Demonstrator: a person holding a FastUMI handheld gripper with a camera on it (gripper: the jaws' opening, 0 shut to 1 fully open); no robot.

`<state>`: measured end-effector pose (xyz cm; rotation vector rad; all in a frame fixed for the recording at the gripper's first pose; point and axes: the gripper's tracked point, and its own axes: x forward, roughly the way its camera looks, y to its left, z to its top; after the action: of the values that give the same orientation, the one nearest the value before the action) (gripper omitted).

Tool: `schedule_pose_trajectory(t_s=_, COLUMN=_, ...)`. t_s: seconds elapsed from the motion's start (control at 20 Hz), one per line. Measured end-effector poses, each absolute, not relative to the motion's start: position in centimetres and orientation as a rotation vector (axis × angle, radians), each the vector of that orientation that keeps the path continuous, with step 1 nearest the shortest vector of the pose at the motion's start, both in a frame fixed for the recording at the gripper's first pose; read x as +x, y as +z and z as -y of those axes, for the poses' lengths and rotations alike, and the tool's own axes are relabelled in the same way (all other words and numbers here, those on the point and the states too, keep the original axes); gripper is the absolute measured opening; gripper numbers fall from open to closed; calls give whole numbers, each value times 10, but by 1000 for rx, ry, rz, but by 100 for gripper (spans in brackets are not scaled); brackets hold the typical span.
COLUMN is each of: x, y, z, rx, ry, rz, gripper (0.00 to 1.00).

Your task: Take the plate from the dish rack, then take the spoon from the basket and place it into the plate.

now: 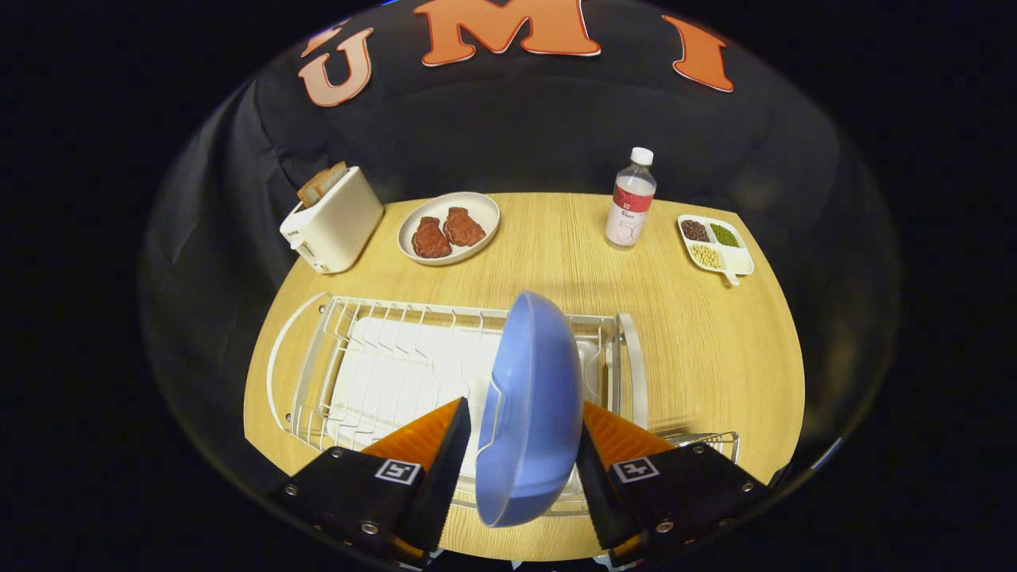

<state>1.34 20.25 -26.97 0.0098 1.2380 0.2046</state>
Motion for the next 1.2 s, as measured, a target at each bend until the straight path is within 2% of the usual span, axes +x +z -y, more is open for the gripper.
schedule_pose_trajectory(t_s=0.15, x=12, y=-263, z=-207, rx=26, ry=174, rz=-1247, gripper=48)
schedule_pose_trajectory(t_s=0.35, x=26, y=-238, z=-183, rx=-68, ry=76, rz=-1159, gripper=36)
schedule_pose_trajectory(t_s=0.5, x=31, y=-214, z=-179, rx=-53, ry=48, rz=-1097, gripper=31)
schedule_pose_trajectory(t_s=0.6, x=21, y=-203, z=-178, rx=3, ry=45, rz=-1101, gripper=24)
schedule_pose_trajectory(t_s=0.9, x=-19, y=-180, z=-150, rx=59, ry=26, rz=-1092, gripper=23)
schedule_pose_trajectory(t_s=1.2, x=-83, y=-193, z=-124, rx=204, ry=69, rz=-1161, gripper=22)
